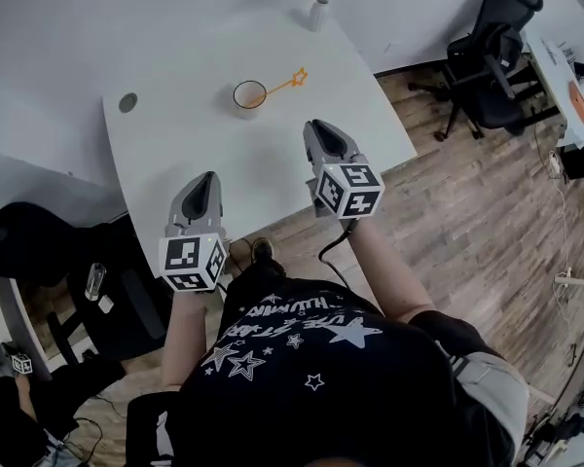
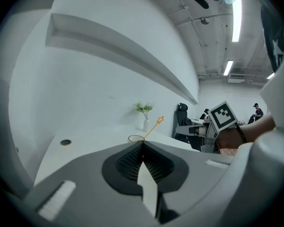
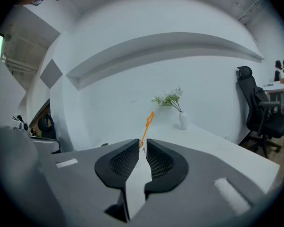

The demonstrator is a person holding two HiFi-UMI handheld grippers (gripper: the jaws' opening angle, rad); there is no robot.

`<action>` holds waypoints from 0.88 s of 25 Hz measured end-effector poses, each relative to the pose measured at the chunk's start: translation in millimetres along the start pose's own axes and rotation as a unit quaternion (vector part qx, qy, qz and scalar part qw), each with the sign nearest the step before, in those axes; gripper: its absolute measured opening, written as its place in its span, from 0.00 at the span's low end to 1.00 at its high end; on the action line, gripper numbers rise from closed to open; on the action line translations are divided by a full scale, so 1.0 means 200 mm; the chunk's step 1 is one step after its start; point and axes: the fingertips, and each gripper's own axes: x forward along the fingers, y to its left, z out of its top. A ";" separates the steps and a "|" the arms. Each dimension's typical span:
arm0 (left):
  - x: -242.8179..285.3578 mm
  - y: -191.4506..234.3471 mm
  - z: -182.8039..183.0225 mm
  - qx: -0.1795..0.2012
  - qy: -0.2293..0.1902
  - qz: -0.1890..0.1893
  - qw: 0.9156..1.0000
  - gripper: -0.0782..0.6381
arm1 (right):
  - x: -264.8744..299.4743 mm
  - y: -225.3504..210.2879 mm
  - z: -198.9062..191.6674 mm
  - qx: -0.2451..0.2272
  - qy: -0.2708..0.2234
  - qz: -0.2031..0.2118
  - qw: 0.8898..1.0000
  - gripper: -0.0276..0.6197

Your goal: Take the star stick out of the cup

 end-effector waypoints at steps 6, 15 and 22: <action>0.18 0.16 0.05 -0.009 0.005 -0.008 1.000 0.11 | 0.26 0.01 0.02 0.005 0.017 -0.007 1.000 0.18; 0.33 0.28 0.04 -0.020 0.019 -0.024 0.999 0.11 | 0.48 0.00 0.01 0.033 0.028 -0.011 0.999 0.20; 0.41 0.32 0.03 -0.020 0.025 -0.038 0.999 0.11 | 0.58 -0.01 0.01 0.044 0.029 -0.023 0.998 0.19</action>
